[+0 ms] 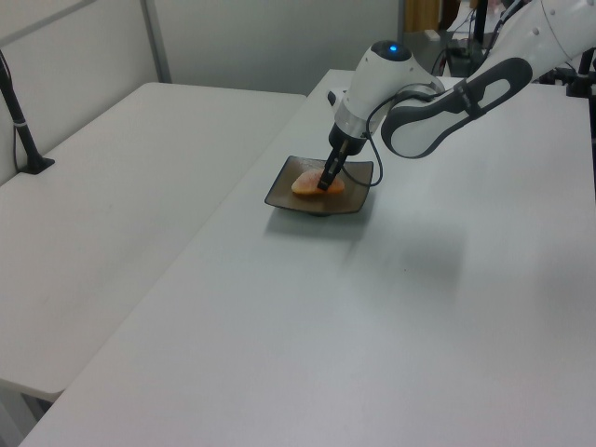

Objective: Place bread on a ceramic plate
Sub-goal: 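Open the gripper to release the bread roll onto the plate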

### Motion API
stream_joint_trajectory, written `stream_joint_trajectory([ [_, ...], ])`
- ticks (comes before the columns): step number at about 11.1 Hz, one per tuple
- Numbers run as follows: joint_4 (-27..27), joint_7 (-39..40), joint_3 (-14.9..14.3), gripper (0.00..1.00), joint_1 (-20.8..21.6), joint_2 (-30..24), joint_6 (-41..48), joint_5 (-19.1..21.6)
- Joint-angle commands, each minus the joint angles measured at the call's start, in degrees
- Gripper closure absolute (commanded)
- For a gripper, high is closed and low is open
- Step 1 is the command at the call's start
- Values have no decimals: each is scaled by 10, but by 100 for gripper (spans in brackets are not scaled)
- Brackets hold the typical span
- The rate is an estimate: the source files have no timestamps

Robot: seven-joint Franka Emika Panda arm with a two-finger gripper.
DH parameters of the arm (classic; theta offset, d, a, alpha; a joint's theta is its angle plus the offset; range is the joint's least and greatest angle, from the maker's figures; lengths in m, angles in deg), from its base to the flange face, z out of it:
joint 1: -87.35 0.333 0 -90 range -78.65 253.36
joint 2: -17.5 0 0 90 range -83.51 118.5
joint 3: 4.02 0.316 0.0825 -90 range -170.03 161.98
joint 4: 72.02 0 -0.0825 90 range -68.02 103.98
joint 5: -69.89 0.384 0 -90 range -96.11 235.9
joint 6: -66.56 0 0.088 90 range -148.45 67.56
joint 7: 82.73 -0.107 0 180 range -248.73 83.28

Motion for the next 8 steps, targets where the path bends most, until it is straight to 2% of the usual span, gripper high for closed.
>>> stream_joint_trajectory([
  [1, 13, -38, -7, 10, 7, -10, -9, -11],
  [2, 14, -42, -7, 0, 8, -16, -4, -10],
  [5, 41, -47, -7, 0, 10, -76, 29, -6],
  [8, 37, -82, -4, 0, 11, -175, 175, -3],
])
